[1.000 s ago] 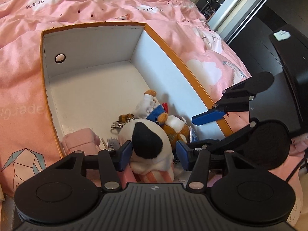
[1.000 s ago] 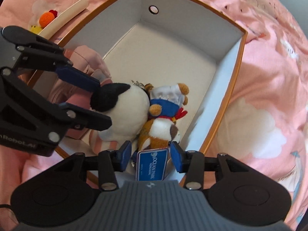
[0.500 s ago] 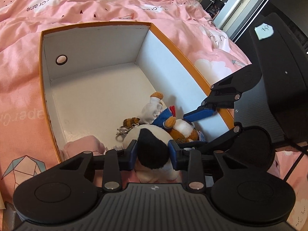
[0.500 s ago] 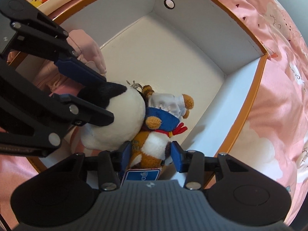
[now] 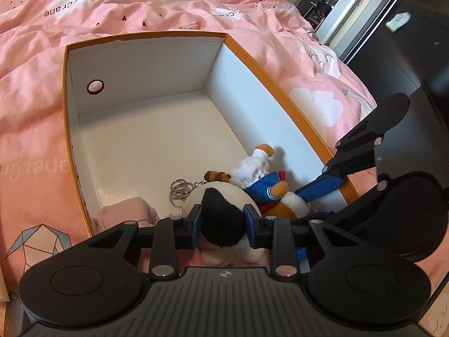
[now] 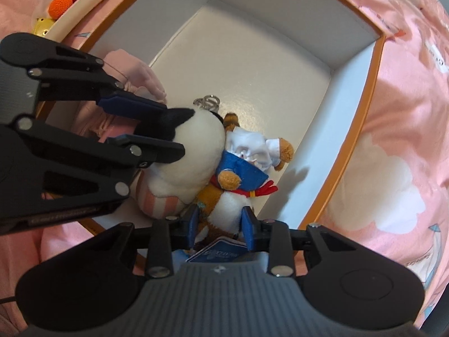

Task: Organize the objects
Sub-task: 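Lower both plush toys into the orange box and open both grippers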

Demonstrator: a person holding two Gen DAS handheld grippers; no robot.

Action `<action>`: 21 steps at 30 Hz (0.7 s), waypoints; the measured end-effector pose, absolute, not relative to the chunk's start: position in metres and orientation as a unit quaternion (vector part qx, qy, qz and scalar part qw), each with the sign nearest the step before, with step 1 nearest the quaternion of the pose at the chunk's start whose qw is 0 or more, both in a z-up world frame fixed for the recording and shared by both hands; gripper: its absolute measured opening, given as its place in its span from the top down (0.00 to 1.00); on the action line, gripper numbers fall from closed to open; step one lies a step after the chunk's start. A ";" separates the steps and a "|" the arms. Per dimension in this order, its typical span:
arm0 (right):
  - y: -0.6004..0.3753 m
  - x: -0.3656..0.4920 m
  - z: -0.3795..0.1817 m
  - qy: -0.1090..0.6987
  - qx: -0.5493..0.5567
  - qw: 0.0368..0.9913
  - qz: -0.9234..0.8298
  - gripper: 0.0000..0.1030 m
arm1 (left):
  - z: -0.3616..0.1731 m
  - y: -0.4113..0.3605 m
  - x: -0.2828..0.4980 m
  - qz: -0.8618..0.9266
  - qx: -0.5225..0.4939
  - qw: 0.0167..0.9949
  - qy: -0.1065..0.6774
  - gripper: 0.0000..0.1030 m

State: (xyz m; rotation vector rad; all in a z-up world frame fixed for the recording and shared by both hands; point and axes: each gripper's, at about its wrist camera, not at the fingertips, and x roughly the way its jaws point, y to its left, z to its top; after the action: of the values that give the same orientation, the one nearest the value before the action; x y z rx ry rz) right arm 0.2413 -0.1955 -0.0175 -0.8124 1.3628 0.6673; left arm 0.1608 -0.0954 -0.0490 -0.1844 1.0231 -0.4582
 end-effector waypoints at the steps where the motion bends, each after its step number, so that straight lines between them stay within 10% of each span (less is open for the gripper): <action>1: -0.195 0.243 -0.022 0.606 -0.356 0.649 0.292 0.67 | -0.049 -0.096 0.160 -0.216 -0.087 0.843 0.485 0.66; 21: -0.185 0.228 0.002 0.545 -0.397 0.693 0.255 0.43 | -0.025 -0.088 0.142 -0.204 -0.075 0.871 0.441 0.44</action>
State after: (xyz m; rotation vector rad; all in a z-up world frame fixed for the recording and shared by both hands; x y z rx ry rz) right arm 0.2284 -0.1846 0.0023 -0.8875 1.2171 0.5690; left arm 0.1422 -0.0884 -0.0248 -0.1566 0.9218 -0.4255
